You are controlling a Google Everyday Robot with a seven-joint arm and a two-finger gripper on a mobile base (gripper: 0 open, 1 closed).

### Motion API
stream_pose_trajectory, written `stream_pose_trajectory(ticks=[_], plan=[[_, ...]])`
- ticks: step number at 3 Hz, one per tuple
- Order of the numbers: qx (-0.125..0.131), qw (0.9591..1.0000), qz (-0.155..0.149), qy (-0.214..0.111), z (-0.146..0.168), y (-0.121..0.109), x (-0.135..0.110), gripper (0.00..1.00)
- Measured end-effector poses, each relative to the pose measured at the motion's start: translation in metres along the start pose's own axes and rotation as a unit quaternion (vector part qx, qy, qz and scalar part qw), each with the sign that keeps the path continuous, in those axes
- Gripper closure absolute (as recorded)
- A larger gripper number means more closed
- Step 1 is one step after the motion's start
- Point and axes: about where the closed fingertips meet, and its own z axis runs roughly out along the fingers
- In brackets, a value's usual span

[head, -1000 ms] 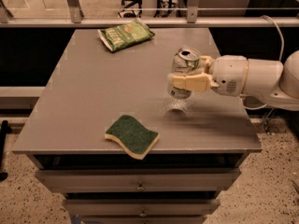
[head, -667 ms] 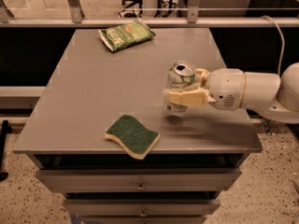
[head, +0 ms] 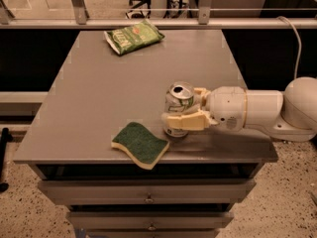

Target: Move 7up can near sponge

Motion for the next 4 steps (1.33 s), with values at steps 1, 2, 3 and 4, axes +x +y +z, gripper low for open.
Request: stream_pose_trajectory(ticks=[1, 2, 3, 4], plan=[[-0.018, 0.9998, -0.001, 0.013, 0.016, 0.0096, 0.0097, 0.86], [-0.027, 0.9995, -0.002, 0.018, 0.0243, 0.0127, 0.0133, 0.62], [-0.027, 0.9995, -0.002, 0.018, 0.0239, 0.0127, 0.0105, 0.39], [-0.027, 0.9995, -0.002, 0.018, 0.0239, 0.0127, 0.0105, 0.17]])
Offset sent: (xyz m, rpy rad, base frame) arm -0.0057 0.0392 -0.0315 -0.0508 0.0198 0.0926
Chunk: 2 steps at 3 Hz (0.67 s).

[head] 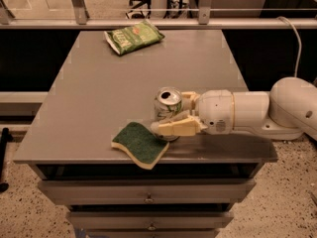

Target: Move 7up can near sponge

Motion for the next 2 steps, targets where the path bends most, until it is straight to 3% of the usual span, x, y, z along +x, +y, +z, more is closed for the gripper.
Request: stream_pose_trajectory(ticks=[1, 2], plan=[[-0.008, 1.0, -0.001, 0.002, 0.011, -0.0092, 0.0073, 0.0], [-0.002, 1.0, -0.007, 0.003, 0.0062, -0.0181, 0.0088, 0.0]])
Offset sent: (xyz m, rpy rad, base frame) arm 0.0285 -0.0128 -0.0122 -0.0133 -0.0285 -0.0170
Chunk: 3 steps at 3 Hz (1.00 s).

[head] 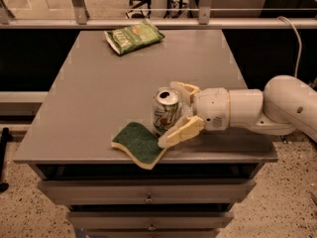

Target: Move 7up can near sponge

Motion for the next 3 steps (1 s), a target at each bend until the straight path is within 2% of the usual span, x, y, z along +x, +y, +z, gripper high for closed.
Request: stream_pose_trajectory(ticks=[1, 2, 3], plan=[[0.035, 0.9987, -0.035, 0.008, -0.039, -0.02, -0.013, 0.0], [0.08, 0.9932, -0.084, 0.014, -0.103, -0.049, -0.046, 0.0], [0.14, 0.9818, -0.128, 0.01, -0.162, -0.071, -0.086, 0.0]])
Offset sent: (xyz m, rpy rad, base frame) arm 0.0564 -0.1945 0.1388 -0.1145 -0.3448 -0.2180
